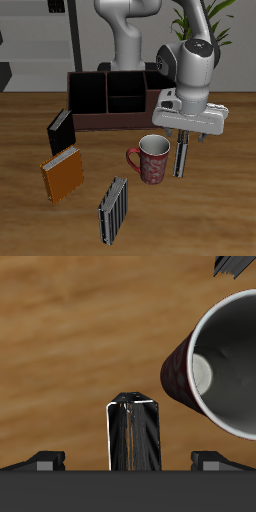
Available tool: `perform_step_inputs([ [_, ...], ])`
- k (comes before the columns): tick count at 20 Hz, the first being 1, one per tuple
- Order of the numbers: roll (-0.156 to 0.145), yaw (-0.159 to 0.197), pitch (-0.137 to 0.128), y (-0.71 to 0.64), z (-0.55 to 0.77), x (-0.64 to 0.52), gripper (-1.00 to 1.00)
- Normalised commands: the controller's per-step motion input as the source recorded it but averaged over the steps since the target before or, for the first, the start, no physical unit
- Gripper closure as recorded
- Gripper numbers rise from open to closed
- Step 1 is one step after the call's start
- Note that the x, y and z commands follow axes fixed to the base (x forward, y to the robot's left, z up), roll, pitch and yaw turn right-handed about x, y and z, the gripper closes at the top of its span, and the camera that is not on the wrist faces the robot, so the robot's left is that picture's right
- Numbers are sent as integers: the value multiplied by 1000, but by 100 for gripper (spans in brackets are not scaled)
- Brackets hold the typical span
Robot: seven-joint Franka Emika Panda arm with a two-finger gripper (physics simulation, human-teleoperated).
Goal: Place the left striped book into the back desk caddy's left compartment
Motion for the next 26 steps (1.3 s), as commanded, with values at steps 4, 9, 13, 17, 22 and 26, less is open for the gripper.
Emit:
perform_step_inputs([
  [4,55,-22,86,223,-271,18,-100],
  [9,5,-8,32,76,-169,2,100],
  [13,-9,-6,2,-70,-5,3,100],
  [17,-12,3,-11,-101,85,-39,100],
  [22,9,13,-15,-5,264,-181,100],
  [26,43,80,-31,104,481,-402,100],
])
